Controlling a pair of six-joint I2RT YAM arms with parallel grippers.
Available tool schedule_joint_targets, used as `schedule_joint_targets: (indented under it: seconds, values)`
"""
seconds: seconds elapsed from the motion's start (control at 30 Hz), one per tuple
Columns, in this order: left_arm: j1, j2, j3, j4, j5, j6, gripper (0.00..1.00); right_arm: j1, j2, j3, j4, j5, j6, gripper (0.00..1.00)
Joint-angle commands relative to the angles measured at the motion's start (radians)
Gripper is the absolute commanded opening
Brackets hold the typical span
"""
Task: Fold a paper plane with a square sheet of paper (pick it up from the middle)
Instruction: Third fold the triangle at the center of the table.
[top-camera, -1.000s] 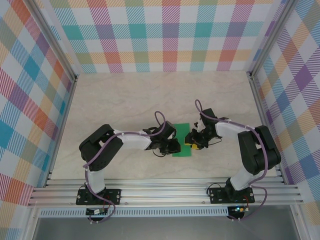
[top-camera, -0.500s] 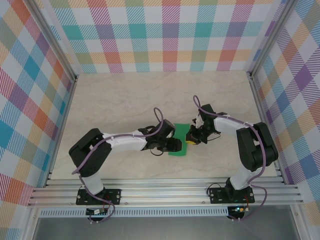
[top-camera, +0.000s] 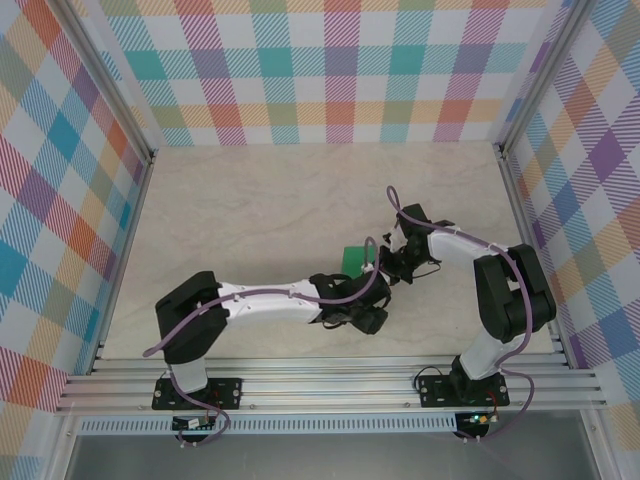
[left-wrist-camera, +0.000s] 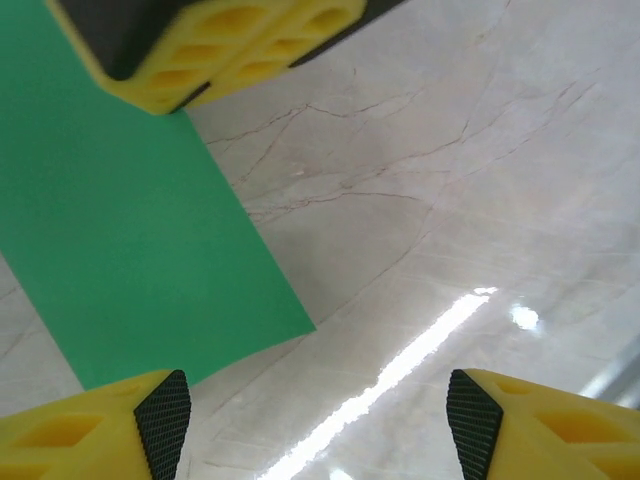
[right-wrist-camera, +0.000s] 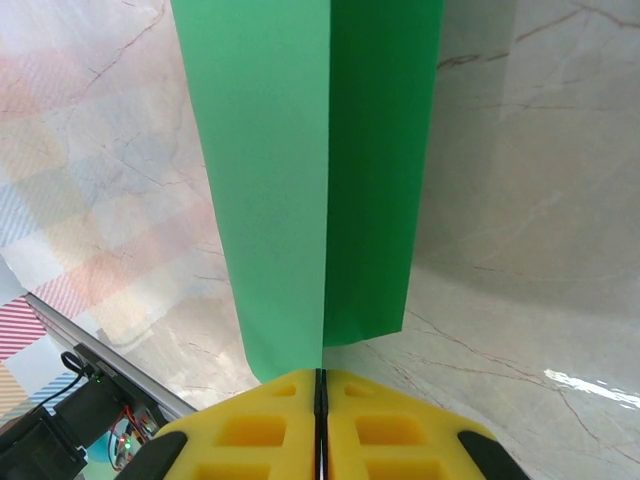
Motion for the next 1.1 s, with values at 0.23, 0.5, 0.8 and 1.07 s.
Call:
schedule_joint_targets:
  seconds: [0.23,0.5,0.8,1.07]
  values:
    - [-0.073,0.107,0.1,-0.146,-0.314,0.052,0.69,-0.002,0.031,0.035,-0.034,-0.029,-0.016,0.1]
    - [-0.073,0.068,0.049,-0.114,-0.344,0.057,0.4,-0.003,0.038,0.037,-0.036,-0.025,-0.026,0.1]
    - [-0.06,0.029,0.023,-0.075,-0.301,0.069,0.09,-0.002,0.037,0.038,-0.045,-0.01,-0.036,0.11]
    - [0.029,-0.053,-0.07,0.059,-0.016,0.07,0.0,-0.006,-0.009,0.052,-0.064,0.044,-0.041,0.22]
